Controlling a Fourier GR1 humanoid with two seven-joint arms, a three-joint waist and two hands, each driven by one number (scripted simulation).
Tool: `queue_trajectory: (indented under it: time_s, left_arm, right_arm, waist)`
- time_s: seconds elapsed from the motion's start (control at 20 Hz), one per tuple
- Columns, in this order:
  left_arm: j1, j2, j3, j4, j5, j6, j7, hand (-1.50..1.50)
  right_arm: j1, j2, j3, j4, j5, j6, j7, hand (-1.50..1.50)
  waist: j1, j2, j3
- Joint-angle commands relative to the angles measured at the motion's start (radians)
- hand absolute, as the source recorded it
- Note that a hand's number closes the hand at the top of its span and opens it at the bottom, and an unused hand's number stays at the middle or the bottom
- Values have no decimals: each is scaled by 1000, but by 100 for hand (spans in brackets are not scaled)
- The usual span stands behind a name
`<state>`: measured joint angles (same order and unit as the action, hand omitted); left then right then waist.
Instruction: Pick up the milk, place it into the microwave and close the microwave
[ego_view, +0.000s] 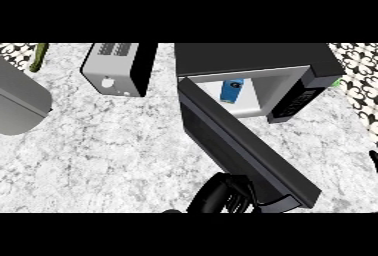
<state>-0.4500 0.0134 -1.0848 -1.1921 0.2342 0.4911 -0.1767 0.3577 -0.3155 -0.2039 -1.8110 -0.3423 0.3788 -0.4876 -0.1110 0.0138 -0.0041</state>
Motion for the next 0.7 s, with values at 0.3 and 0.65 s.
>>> queue_trajectory:
  time_s: [0.3,0.65]
  left_arm:
    - [-185,-13,33,32,169,130,-67,150]
    - [-280,-13,92,109,276,194,-70,150]
  right_arm:
    - [-31,-103,19,-99,-104,137,60,-150]
    - [-43,-126,17,-123,-165,174,68,-150]
  waist:
    - [-70,14,-3]
    - [-130,31,-1]
